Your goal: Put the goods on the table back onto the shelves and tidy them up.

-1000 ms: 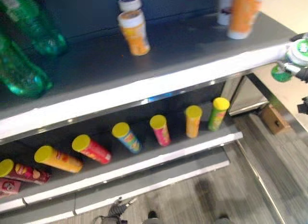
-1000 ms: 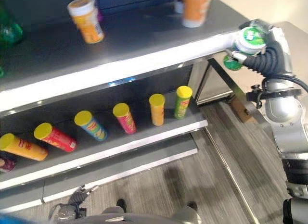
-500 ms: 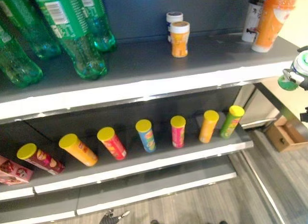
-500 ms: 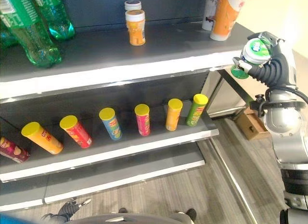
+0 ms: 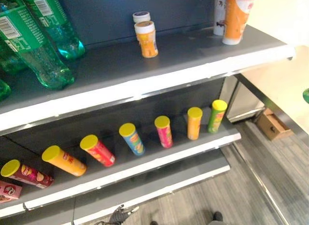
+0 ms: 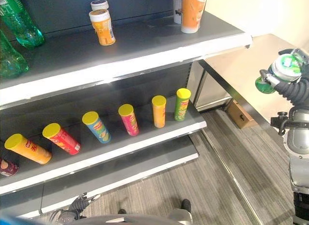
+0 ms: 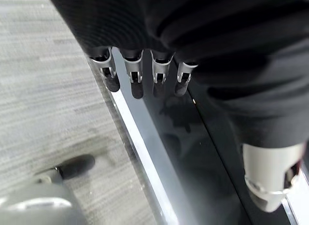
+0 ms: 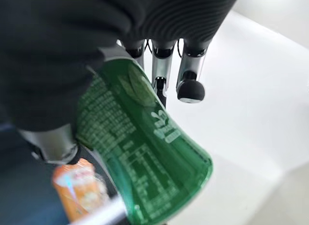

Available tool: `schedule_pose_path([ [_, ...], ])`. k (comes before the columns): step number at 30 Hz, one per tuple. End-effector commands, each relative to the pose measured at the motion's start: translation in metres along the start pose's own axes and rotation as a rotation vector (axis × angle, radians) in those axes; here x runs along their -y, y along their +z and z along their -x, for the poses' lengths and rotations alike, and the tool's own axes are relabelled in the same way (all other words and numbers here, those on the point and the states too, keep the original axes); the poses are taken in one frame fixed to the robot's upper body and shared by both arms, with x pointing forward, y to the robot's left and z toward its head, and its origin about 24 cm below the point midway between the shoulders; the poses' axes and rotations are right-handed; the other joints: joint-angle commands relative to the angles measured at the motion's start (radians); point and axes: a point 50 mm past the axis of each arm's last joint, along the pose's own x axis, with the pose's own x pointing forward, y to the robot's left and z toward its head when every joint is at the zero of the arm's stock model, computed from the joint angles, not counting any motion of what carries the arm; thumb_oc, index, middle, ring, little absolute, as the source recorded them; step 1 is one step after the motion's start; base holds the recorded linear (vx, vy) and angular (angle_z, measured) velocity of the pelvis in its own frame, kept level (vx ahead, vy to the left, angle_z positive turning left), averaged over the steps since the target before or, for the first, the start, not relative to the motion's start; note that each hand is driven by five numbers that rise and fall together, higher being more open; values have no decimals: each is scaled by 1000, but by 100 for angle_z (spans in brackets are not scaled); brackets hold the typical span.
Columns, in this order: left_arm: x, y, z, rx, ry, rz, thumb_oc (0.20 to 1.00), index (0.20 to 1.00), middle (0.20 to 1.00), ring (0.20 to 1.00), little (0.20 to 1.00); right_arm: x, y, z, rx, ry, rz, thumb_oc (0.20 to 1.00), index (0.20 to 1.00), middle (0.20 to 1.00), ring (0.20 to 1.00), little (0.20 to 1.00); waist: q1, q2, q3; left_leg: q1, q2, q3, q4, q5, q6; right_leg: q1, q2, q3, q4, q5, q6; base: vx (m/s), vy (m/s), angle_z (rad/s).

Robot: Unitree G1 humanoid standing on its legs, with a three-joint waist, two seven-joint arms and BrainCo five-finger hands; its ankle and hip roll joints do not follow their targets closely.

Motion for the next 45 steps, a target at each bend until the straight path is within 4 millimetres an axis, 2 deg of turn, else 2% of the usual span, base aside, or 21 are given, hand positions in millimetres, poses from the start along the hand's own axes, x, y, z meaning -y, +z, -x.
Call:
schedule_pose_path([
  [1, -28, 18, -4, 61, 55, -99, 1000, 1000, 1000, 1000, 1000, 23, 32, -25, 188, -115, -30, 200, 200, 200, 200, 200, 50, -58, -38, 3, -7, -10, 26, -93, 14, -44, -3, -21, 82, -73, -20, 26, -59, 7],
  [5, -26, 13, -4, 42, 53, -98, 1000, 1000, 1000, 1000, 1000, 25, 53, -38, 290, -107, -41, 200, 200, 200, 200, 200, 64, -68, -45, 7, 6, -16, 20, -88, 5, -30, 10, -34, 76, -81, -27, 20, -56, 14],
  [9, -24, 4, -2, 12, 40, -105, 1000, 1000, 1000, 1000, 1000, 22, 71, -48, 375, -73, -148, 200, 200, 200, 200, 200, 86, -78, -49, 13, 15, -19, 17, -83, -1, -17, 16, -51, 72, -87, -34, 11, -39, 13],
  [14, -22, -2, -1, -10, 32, -89, 1000, 1000, 1000, 1000, 1000, 0, 86, -64, 412, 27, -266, 200, 200, 200, 200, 200, 110, -85, -52, 17, 19, -21, 14, -81, -5, -6, 19, -58, 67, -88, -38, -2, -18, 9],
  [19, -21, -6, 0, -20, 28, -82, 1000, 1000, 1000, 1000, 1000, -17, 98, -70, 441, 126, -463, 200, 200, 200, 200, 200, 134, -87, -55, 15, 18, -29, 14, -77, -7, 2, 16, -75, 69, -90, -41, -4, 1, 10],
  [24, -21, -14, 2, -47, 25, -65, 1000, 1000, 1000, 1000, 1000, -35, 93, -77, 384, 249, -600, 200, 200, 200, 200, 200, 153, -93, -57, 9, 14, -40, 13, -73, -10, 9, 9, -98, 71, -89, -42, 1, 5, 12],
  [28, -21, -17, 2, -58, 24, -58, 1000, 1000, 1000, 1000, 1000, -43, 90, -80, 352, 305, -646, 200, 200, 200, 200, 200, 161, -93, -55, 4, 12, -47, 12, -69, -11, 12, 4, -110, 72, -87, -42, 0, 8, 11],
  [29, -22, -19, 3, -68, 21, -55, 1000, 1000, 1000, 1000, 1000, -51, 86, -79, 315, 350, -739, 200, 200, 200, 200, 200, 170, -94, -53, 2, 11, -52, 12, -67, -12, 14, 2, -117, 75, -88, -42, 2, 18, 12],
  [32, -22, -20, 2, -76, 19, -45, 1000, 1000, 1000, 1000, 1000, -59, 75, -89, 236, 387, -855, 200, 200, 200, 200, 200, 186, -103, -51, -5, 10, -62, 12, -65, -17, 20, -1, -137, 76, -88, -42, 7, 9, 15],
  [39, -23, -22, 3, -84, 15, -33, 1000, 1000, 1000, 1000, 1000, -66, 70, -98, 181, 440, -889, 200, 200, 200, 200, 200, 204, -116, -49, -14, 13, -73, 13, -61, -20, 19, -2, -154, 78, -87, -41, -1, 1, 10],
  [45, -26, -25, 3, -95, 8, -31, 1000, 1000, 1000, 1000, 1000, -68, 60, -116, 98, 497, -871, 200, 200, 200, 200, 200, 230, -139, -45, -25, 13, -86, 14, -55, -25, 23, -2, -174, 78, -87, -41, 2, 0, 5],
])
